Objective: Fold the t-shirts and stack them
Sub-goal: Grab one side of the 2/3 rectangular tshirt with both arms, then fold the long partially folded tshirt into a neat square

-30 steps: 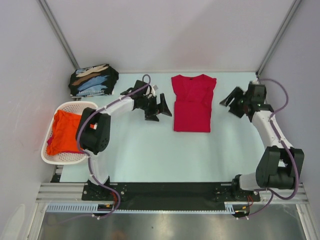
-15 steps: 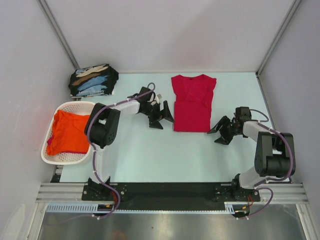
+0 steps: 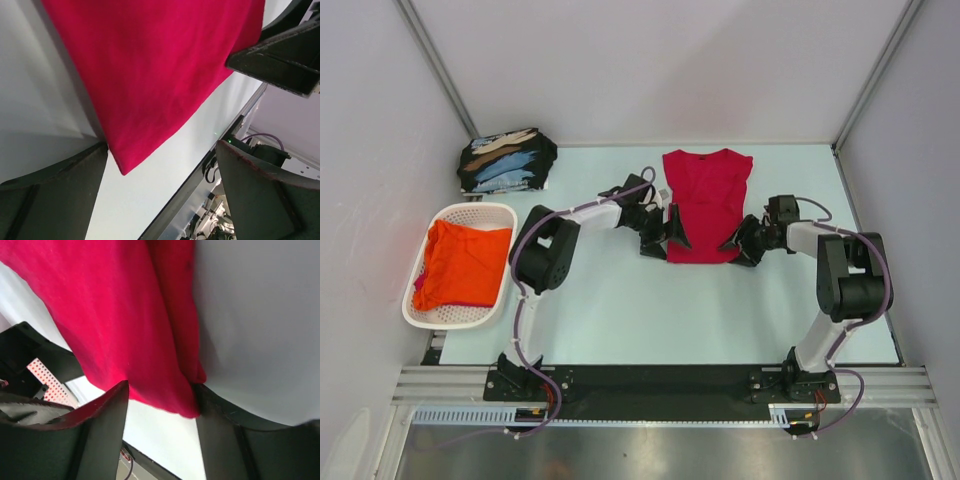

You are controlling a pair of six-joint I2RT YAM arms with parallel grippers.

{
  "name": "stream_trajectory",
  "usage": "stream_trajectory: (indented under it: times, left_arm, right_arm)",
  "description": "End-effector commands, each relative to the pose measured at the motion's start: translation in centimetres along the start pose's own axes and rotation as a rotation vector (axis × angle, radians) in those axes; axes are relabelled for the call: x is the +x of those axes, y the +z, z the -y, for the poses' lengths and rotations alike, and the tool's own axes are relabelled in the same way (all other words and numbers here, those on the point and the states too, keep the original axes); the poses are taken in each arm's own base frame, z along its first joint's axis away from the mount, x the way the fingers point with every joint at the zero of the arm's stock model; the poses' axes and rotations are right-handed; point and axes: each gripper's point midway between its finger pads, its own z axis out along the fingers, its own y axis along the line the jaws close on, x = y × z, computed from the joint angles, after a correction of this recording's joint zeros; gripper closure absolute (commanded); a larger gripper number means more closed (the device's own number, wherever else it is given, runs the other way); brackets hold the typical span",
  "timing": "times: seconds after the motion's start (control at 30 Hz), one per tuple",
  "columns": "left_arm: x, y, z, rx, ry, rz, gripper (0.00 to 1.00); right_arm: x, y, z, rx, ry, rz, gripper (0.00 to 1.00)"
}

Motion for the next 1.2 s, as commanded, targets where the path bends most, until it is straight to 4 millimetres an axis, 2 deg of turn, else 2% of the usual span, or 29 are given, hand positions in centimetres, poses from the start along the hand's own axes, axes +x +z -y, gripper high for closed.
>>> stream_trajectory:
  times: [0.0, 0.03, 0.07, 0.1, 0.13, 0.23, 0.3, 0.37, 0.4, 0.47, 0.5, 0.53, 0.7, 0.8, 0.83, 0.93, 0.97, 1.0, 1.07, 1.1, 1.17]
  left_arm:
    - [2.1, 2.7, -3.5, -0.106, -0.047, -0.069, 0.09]
    - [2.5, 3.1, -3.3, -0.102, -0.042, -0.084, 0.2]
    - [2.8, 3.4, -3.0, -0.092, -0.04, -0.098, 0.6]
    - [3.3, 4.0, -3.2, -0.098, -0.042, -0.117, 0.83]
    - [3.6, 4.1, -3.4, -0.11, -0.051, -0.131, 1.0]
    - [4.0, 4.2, -3.6, -0.131, -0.04, -0.138, 1.0]
    - [4.3, 3.6, -3.7, -0.148, -0.026, -0.135, 1.0]
    - [5.0, 3.1, -4.1, -0.163, -0.029, -0.14, 1.0]
    - [5.1, 2.6, -3.7, -0.157, -0.023, -0.134, 1.0]
    - [6.3, 2.2, -4.2, -0.165, -0.033, -0.151, 1.0]
    - [6.4, 1.6, -3.6, -0.156, -0.021, -0.143, 1.0]
    - [7.4, 1.3, -4.2, -0.167, -0.027, -0.159, 1.0]
    - [10.5, -1.1, -4.1, -0.176, -0.021, -0.182, 1.0]
    - [12.7, -2.5, -3.2, -0.158, -0.014, -0.205, 1.0]
    - [13.4, -3.1, -2.6, -0.146, -0.01, -0.211, 1.0]
    - [13.2, -4.2, -1.2, -0.136, 0.017, -0.201, 1.0]
    - [12.8, -4.6, -0.5, -0.131, 0.035, -0.188, 1.0]
    - [11.5, -5.0, 1.1, -0.111, 0.077, -0.16, 1.0]
    - [10.4, -5.6, 2.1, -0.124, 0.094, -0.145, 1.0]
    - [8.7, -6.3, 3.6, -0.121, 0.124, -0.109, 1.0]
    - [6.8, -6.6, 4.6, -0.118, 0.137, -0.067, 1.0]
  right_arm:
    - [-0.3, 1.7, 0.5, 0.034, -0.01, -0.008, 0.55]
    - [-0.3, 1.9, 0.4, 0.03, -0.006, -0.016, 0.76]
    - [-0.1, 1.9, 0.4, 0.036, -0.003, -0.029, 0.89]
    - [-0.1, 1.9, 0.5, 0.048, -0.001, -0.034, 1.0]
    - [-0.1, 1.8, 0.4, 0.058, -0.003, -0.036, 1.0]
    - [0.2, 0.7, 0.6, 0.103, -0.019, -0.035, 1.0]
    - [1.4, -0.7, 1.6, 0.162, -0.045, -0.052, 1.0]
    - [2.1, -1.3, 2.0, 0.18, -0.059, -0.061, 1.0]
    - [2.8, -1.6, 2.5, 0.191, -0.057, -0.08, 1.0]
    - [4.4, -2.0, 3.4, 0.206, -0.052, -0.108, 1.0]
    - [5.2, -2.2, 3.7, 0.212, -0.049, -0.123, 1.0]
    - [6.3, -2.5, 4.5, 0.226, -0.045, -0.138, 1.0]
    - [10.7, -3.4, 5.9, 0.268, -0.048, -0.214, 1.0]
    - [12.2, -4.2, 6.2, 0.279, -0.058, -0.232, 1.0]
    - [12.3, -4.4, 6.1, 0.279, -0.064, -0.23, 1.0]
    - [11.7, -5.4, 4.8, 0.266, -0.082, -0.207, 1.0]
    - [10.8, -5.9, 3.3, 0.244, -0.096, -0.182, 1.0]
    - [10.1, -6.1, 2.5, 0.233, -0.108, -0.162, 1.0]
    - [9.1, -6.6, 1.1, 0.221, -0.118, -0.143, 1.0]
    - [7.6, -7.1, -0.9, 0.189, -0.141, -0.102, 1.0]
    - [6.3, -7.2, -2.5, 0.169, -0.158, -0.086, 1.0]
